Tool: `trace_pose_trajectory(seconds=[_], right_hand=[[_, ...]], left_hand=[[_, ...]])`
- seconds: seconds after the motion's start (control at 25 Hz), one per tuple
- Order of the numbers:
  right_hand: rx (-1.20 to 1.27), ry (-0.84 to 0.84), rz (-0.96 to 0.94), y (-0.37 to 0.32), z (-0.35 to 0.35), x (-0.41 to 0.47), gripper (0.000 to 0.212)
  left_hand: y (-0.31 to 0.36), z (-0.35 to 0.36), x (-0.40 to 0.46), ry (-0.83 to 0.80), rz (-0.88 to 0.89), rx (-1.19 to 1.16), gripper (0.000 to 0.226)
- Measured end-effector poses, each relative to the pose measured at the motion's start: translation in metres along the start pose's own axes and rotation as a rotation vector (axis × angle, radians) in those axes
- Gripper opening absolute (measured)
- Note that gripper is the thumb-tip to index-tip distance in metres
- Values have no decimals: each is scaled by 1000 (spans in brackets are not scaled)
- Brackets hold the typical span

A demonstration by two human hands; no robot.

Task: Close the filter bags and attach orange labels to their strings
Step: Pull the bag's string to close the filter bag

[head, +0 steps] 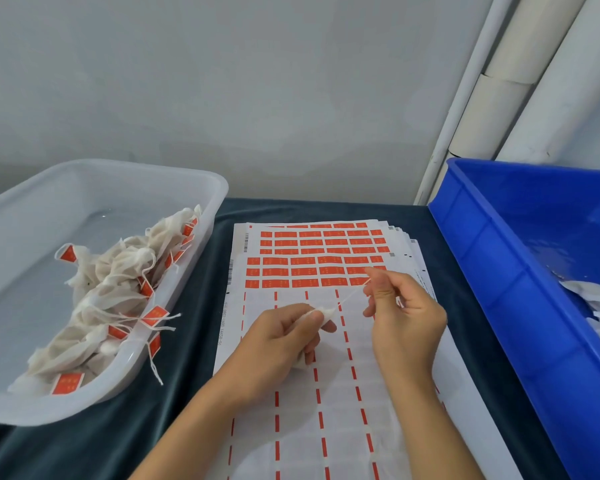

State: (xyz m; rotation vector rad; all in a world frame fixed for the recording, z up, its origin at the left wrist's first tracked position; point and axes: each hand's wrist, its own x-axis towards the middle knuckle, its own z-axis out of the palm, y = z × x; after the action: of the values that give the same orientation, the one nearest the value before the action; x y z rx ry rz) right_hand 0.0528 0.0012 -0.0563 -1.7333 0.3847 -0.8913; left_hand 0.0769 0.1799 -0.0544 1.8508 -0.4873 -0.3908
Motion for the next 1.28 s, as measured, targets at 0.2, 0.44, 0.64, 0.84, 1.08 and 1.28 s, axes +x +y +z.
trace_pose_trajectory(seconds=[0.2, 0.44, 0.64, 0.84, 1.08, 1.28], right_hand=[[56, 71, 44, -6, -5, 2, 25], [79, -16, 59, -10, -5, 6, 19], [-4, -202, 47, -9, 0, 2, 25], [-99, -441, -236, -9, 4, -9, 52], [-25, -567, -146, -6, 8, -12, 20], [17, -410, -165, -8, 5, -9, 12]], left_hand=[[0, 4, -1, -31, -22, -2, 40], [-1, -5, -6, -61, -69, -170, 35], [6, -4, -2, 35, -37, -189, 30], [6, -2, 2, 129, -30, -240, 26], [2, -4, 3, 99, 18, -259, 26], [2, -5, 3, 43, -33, -116, 33]])
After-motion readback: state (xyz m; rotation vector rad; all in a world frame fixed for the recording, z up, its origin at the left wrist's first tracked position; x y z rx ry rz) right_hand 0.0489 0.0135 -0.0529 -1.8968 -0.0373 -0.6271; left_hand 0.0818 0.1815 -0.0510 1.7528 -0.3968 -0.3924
